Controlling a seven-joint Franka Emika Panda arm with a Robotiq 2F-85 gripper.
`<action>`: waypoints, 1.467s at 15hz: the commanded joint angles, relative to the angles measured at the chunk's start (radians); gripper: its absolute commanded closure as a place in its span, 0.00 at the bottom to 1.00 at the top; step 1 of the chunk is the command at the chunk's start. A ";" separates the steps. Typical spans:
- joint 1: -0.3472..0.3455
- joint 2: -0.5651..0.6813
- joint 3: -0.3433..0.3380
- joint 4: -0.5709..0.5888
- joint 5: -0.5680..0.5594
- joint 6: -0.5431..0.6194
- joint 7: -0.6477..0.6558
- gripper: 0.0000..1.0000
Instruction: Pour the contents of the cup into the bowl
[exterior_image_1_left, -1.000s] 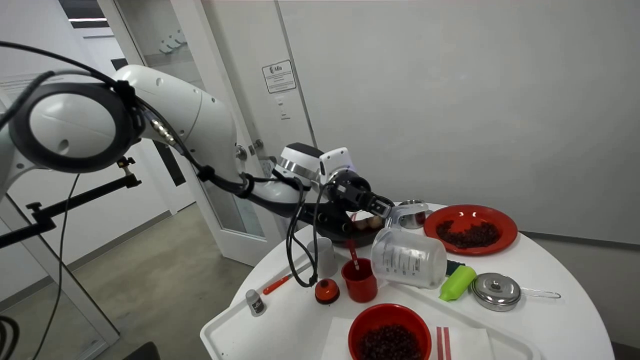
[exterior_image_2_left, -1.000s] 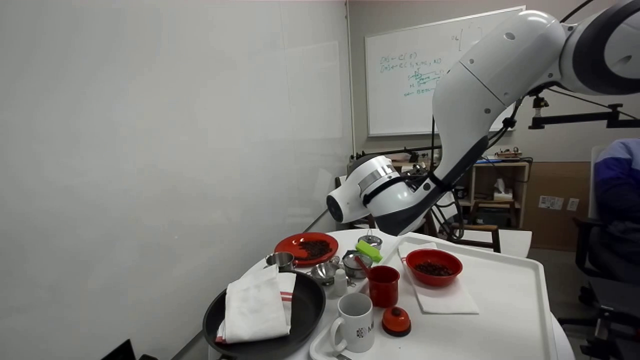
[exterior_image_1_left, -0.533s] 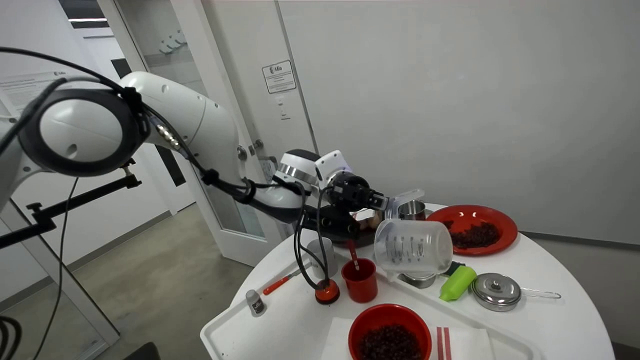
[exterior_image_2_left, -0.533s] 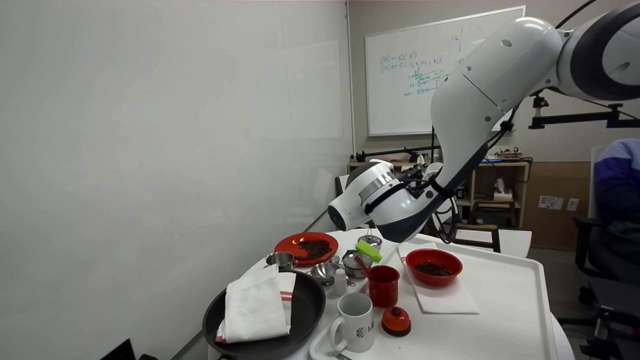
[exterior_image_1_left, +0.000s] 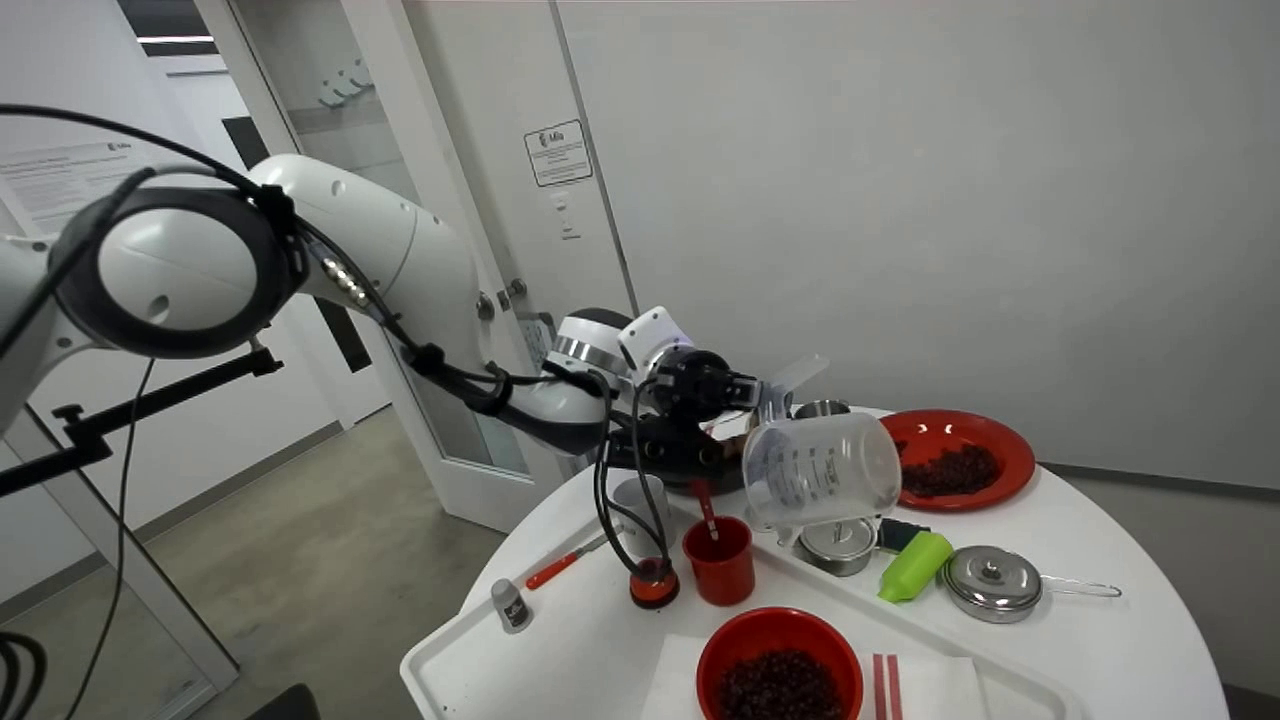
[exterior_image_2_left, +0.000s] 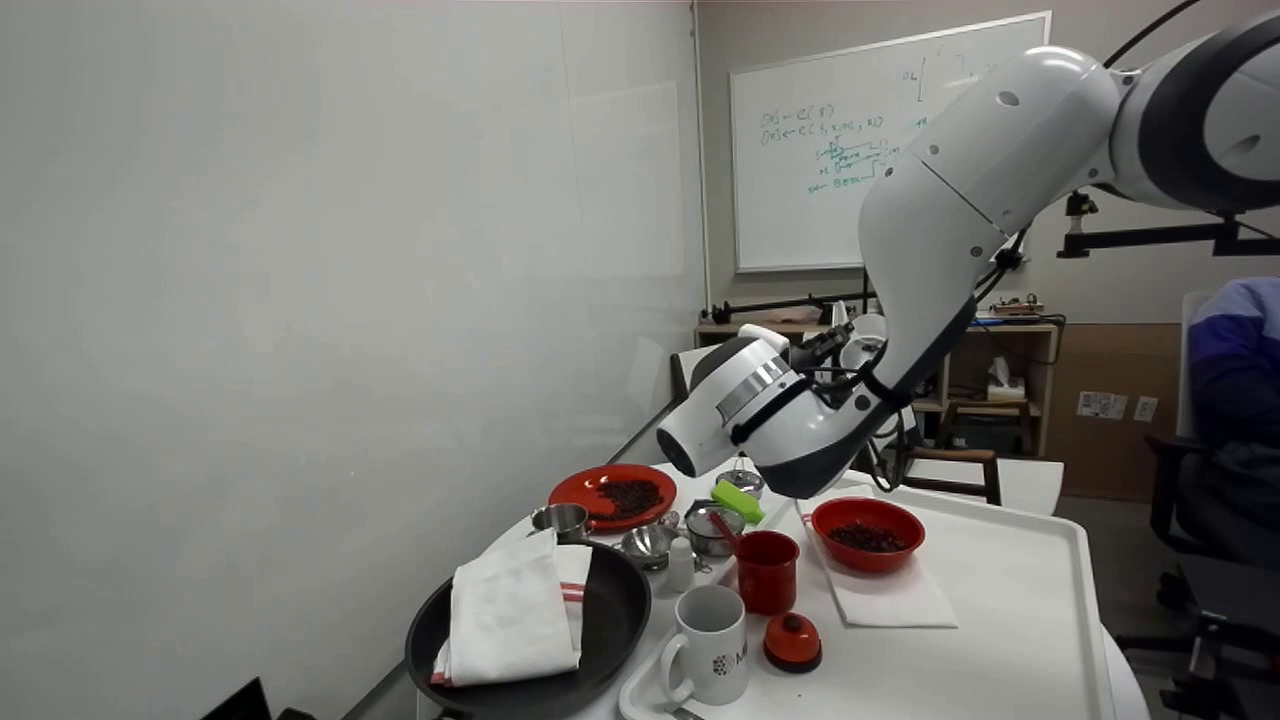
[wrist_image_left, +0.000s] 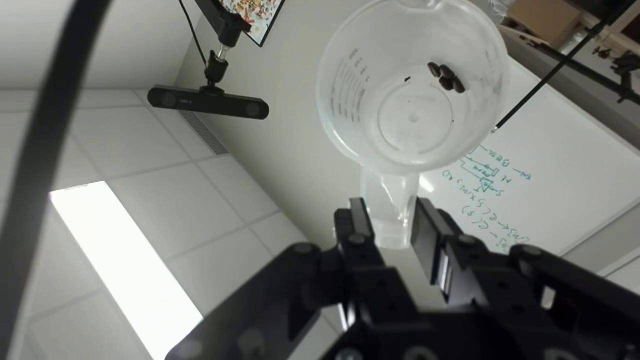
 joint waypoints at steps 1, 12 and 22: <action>0.011 0.015 0.005 -0.007 -0.050 -0.052 0.047 0.91; 0.001 0.044 0.016 -0.003 -0.124 -0.103 0.070 0.91; -0.063 0.005 0.117 -0.030 0.024 0.009 -0.219 0.91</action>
